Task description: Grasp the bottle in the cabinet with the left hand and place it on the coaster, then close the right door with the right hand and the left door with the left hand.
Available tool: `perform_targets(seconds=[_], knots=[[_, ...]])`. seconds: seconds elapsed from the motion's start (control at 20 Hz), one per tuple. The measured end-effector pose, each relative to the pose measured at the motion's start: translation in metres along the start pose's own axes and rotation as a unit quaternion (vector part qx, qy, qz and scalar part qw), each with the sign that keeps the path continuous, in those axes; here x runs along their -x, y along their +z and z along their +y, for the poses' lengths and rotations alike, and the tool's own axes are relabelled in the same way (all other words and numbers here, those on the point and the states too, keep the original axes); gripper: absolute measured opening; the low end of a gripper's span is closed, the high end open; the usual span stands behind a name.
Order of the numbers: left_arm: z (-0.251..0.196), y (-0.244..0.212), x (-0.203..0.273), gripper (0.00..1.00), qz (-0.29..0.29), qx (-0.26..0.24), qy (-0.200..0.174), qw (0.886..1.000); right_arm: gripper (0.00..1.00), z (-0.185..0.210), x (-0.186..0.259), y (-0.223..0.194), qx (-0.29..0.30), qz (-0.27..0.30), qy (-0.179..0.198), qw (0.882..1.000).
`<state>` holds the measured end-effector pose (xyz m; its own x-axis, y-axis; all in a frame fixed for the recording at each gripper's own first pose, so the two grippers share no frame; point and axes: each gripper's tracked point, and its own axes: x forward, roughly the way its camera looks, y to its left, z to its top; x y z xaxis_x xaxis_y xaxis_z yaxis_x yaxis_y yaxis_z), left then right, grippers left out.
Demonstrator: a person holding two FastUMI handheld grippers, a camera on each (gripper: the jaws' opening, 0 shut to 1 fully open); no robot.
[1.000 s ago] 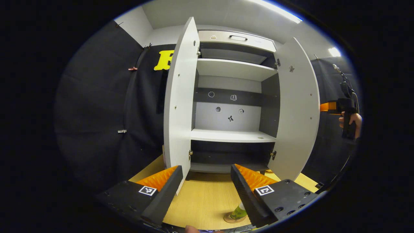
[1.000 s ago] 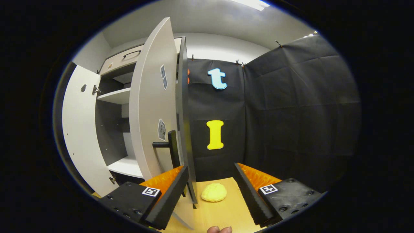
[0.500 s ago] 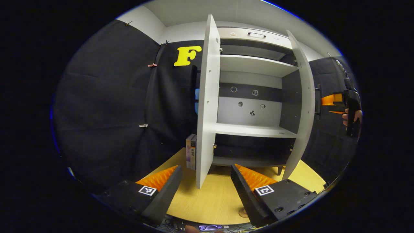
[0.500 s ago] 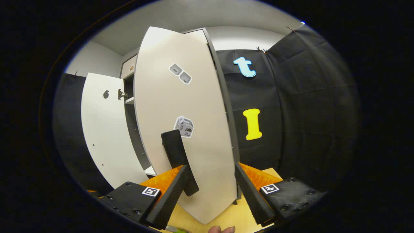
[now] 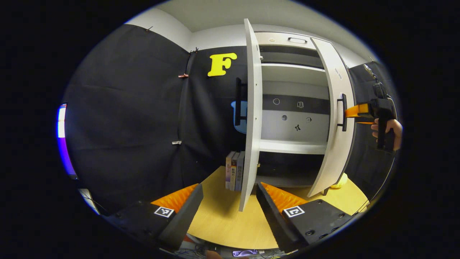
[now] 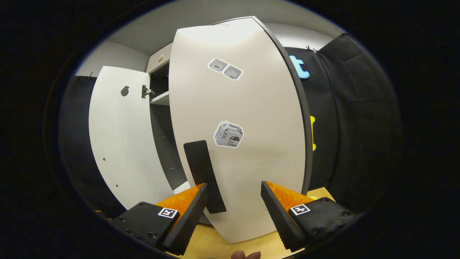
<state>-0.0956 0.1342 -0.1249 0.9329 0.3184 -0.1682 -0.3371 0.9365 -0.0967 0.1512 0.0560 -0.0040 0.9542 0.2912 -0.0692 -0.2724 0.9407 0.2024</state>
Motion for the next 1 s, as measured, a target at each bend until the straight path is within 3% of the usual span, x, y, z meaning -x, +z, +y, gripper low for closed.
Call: perform_targets(seconds=[0.35, 0.7, 1.0], knots=[[0.048, 0.017, -0.018, 0.95, 0.006, 0.008, 0.025, 1.0, 0.97, 0.005, -0.014, 0.001, 0.015, -0.006, -0.024, 1.0], [0.1, 0.072, -0.089, 0.94, -0.011, 0.045, 0.041, 0.998, 0.97, -0.003, 0.043, 0.004, 0.037, -0.019, -0.039, 0.998], [0.079, 0.13, -0.161, 0.94, -0.035, 0.014, 0.012, 0.999, 0.97, -0.004, 0.086, 0.005, 0.069, -0.023, -0.041, 0.997]])
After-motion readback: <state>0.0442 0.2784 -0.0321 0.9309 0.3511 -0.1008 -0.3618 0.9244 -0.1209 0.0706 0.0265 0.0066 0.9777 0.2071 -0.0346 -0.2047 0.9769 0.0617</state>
